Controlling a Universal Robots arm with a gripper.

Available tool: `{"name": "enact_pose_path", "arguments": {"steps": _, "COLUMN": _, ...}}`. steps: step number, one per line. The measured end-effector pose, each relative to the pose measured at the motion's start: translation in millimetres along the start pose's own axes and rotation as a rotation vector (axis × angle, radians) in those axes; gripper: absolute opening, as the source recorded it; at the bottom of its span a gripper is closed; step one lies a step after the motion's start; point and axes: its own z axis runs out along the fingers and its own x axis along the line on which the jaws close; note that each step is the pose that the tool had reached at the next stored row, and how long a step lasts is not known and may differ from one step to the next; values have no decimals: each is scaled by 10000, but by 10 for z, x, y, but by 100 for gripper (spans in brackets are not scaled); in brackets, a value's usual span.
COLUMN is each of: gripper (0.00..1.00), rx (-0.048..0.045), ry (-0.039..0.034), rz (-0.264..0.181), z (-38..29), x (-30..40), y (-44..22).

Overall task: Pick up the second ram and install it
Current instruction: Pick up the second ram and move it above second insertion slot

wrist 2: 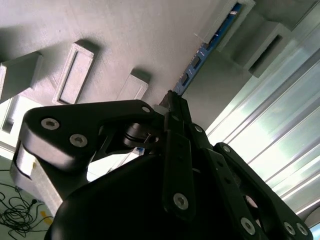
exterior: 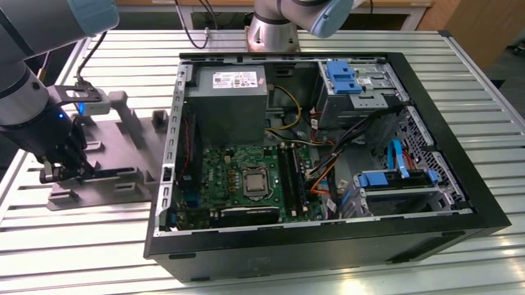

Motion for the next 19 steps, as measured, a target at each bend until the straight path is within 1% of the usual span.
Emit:
{"name": "enact_pose_path", "arguments": {"steps": 6, "gripper": 12, "rx": 1, "ry": 0, "rz": 3, "z": 0, "x": 0, "y": 0}}
{"name": "enact_pose_path", "arguments": {"steps": 9, "gripper": 12, "rx": 8, "ry": 2, "rz": 323, "z": 1, "x": 0, "y": 0}}
{"name": "enact_pose_path", "arguments": {"steps": 19, "gripper": 12, "rx": 8, "ry": 2, "rz": 330, "z": 1, "x": 0, "y": 0}}
